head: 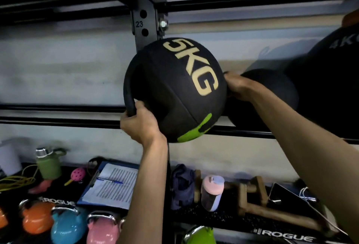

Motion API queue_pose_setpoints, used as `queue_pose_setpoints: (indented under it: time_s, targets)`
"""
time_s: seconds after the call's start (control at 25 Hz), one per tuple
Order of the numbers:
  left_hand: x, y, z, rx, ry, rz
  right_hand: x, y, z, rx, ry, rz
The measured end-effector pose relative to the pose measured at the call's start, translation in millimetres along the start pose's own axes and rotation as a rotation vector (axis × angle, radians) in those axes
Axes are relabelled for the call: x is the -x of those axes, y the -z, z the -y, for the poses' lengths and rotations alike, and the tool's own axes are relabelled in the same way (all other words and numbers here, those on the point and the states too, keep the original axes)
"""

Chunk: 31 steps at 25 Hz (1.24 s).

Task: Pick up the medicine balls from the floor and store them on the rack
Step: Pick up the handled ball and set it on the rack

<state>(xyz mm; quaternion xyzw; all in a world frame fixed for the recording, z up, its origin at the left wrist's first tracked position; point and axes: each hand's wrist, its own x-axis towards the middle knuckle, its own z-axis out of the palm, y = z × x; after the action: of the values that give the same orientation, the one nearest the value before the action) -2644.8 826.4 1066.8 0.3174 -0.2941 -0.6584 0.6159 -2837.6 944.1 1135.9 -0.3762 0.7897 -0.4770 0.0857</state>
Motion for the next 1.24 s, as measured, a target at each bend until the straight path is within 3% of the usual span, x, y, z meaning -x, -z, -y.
queue_pose_setpoints:
  time_s: [0.16, 0.28, 0.36, 0.44, 0.52, 0.6, 0.8, 1.08, 1.24]
  targets:
    - [8.1, -9.9, 12.9, -0.055, -0.082, -0.007, -13.4, 7.3, -33.2, -0.096, 0.005, 0.029]
    - [13.9, -25.2, 9.1, -0.098, -0.12, 0.016, -14.7, 15.3, -33.1, -0.011, 0.121, -0.051]
    - [15.0, -29.8, 7.4, -0.099, -0.125, 0.018, -9.8, 17.7, -26.9, 0.21, 0.273, -0.266]
    - [19.7, -33.6, 7.8, -0.088, -0.147, 0.031, -6.1, 25.6, -29.1, 0.59, 0.403, -0.438]
    - [28.8, -38.2, 7.8, -0.089, -0.189, 0.048, -4.2, 36.4, -36.2, 1.051, 0.361, -0.374]
    - [38.9, -43.1, 7.2, -0.096, -0.235, 0.079, -2.8, 43.4, -43.9, 1.302, 0.27, -0.288]
    - [44.1, -62.2, 2.4, -0.167, -0.323, 0.16, -6.5, 52.1, -49.7, 1.232, 0.25, -0.368]
    - [33.1, -89.7, -3.4, -0.275, -0.335, 0.138, -8.9, 64.3, -57.4, 1.118, 0.285, -0.475]
    - [27.7, -111.1, -4.8, -0.432, -0.378, 0.207, -10.9, 65.4, -62.3, 1.093, 0.28, -0.5]
